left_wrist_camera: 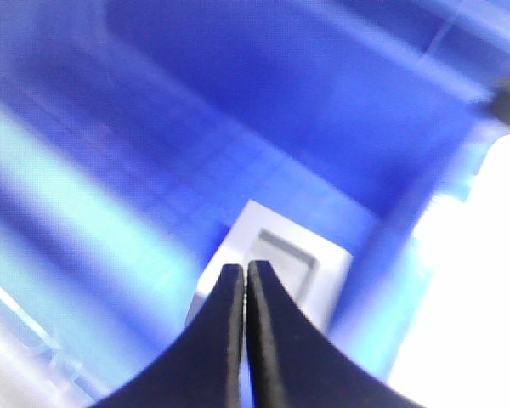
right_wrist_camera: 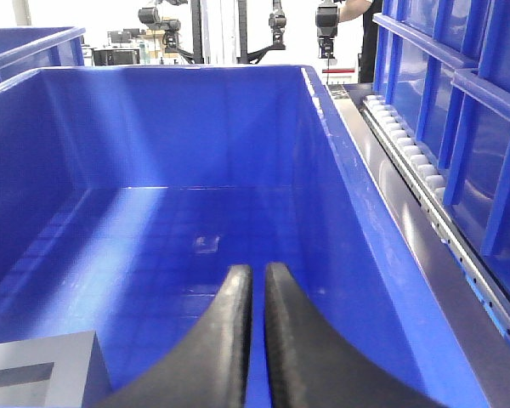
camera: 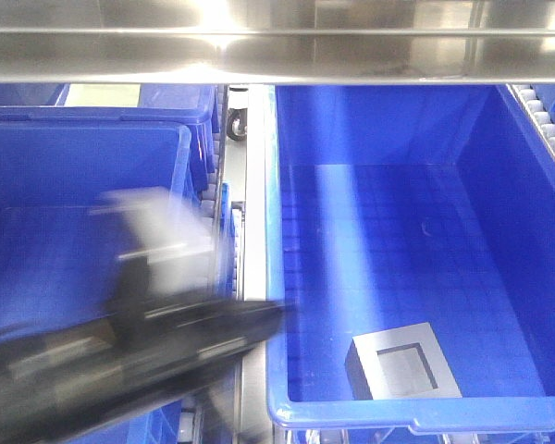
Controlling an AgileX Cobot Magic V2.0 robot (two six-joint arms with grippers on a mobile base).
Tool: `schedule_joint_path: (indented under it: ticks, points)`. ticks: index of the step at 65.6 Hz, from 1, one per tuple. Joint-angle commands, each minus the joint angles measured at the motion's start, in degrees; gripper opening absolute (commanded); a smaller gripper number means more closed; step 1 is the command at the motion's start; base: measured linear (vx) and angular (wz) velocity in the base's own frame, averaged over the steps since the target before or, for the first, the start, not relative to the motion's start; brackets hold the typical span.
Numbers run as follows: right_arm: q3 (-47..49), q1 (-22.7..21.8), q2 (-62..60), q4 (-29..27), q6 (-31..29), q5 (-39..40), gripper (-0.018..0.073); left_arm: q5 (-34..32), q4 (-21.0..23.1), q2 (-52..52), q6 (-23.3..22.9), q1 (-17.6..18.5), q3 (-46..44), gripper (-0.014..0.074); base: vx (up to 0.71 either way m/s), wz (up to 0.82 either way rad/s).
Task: Sort gray base to blue bin
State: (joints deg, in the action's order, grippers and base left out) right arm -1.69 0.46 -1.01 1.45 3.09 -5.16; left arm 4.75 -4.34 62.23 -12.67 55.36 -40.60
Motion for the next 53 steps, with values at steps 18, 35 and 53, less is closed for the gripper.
schedule_joint_path:
  ticks: [18, 35, 53]
  points:
    - [-0.05, -0.23, -0.45, 0.36, -0.38, 4.25, -0.0004, 1.65, 0.22, -25.06, 0.04, 0.09, 11.12, -0.0007, 0.00, 0.00]
    - [-0.05, -0.23, -0.45, 0.36, -0.38, 4.25, -0.0004, 2.17, 0.30, -33.54, 0.02, 0.09, 13.30, -0.0007, 0.00, 0.00]
    - [-0.05, -0.23, -0.45, 0.36, -0.38, 4.25, -0.0004, 2.28, 0.30, -33.94, 0.02, 0.09, 13.30, -0.0007, 0.00, 0.00]
